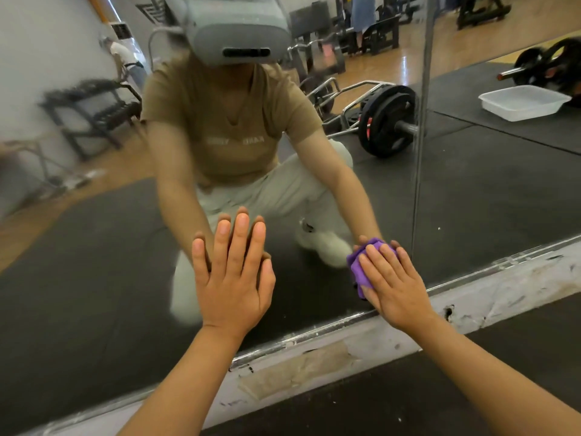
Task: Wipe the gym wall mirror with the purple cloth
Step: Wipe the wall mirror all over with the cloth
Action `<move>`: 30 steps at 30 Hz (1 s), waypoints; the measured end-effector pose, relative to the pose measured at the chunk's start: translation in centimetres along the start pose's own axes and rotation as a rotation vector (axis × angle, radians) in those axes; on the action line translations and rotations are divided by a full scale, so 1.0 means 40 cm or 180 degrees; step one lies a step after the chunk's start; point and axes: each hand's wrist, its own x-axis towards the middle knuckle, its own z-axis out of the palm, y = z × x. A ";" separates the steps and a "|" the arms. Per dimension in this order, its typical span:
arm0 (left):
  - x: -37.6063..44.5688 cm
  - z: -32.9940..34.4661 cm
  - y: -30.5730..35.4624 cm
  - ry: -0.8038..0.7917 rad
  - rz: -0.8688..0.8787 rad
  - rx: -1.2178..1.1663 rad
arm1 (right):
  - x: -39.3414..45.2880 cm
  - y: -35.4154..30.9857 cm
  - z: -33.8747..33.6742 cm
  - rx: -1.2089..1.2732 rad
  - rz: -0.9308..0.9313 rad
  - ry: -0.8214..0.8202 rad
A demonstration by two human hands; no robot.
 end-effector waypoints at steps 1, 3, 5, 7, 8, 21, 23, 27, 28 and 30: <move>-0.001 -0.001 0.001 -0.0005 -0.0006 -0.0003 | 0.022 0.004 -0.008 0.0017 0.0027 0.0040; 0.000 -0.002 0.004 -0.0012 -0.0022 -0.0037 | 0.069 0.010 -0.020 0.0044 0.0130 0.0127; 0.001 -0.006 0.004 -0.0019 -0.0057 -0.0088 | 0.125 0.013 -0.033 0.0097 0.0266 0.0240; 0.003 -0.014 0.009 -0.0052 -0.0099 -0.0145 | 0.180 0.018 -0.045 0.0163 0.0391 0.0330; 0.006 -0.021 0.013 -0.0061 -0.0139 -0.0207 | 0.205 0.022 -0.054 0.0194 0.0412 0.0377; 0.123 -0.101 -0.058 -0.0102 -0.0378 -0.0083 | 0.591 0.101 -0.219 0.0085 0.0142 0.0362; 0.156 -0.108 -0.079 -0.0131 -0.0382 -0.0063 | 0.681 0.101 -0.253 0.0186 0.0309 0.0521; 0.185 -0.121 -0.113 -0.0137 -0.0327 -0.0050 | 0.842 0.074 -0.294 0.0447 0.0914 0.0955; 0.185 -0.123 -0.119 -0.0134 -0.0304 -0.0026 | 0.859 0.058 -0.294 0.0415 0.0994 0.1038; 0.184 -0.122 -0.124 -0.0132 -0.0269 0.0037 | 0.847 0.023 -0.279 0.0308 0.0695 0.0929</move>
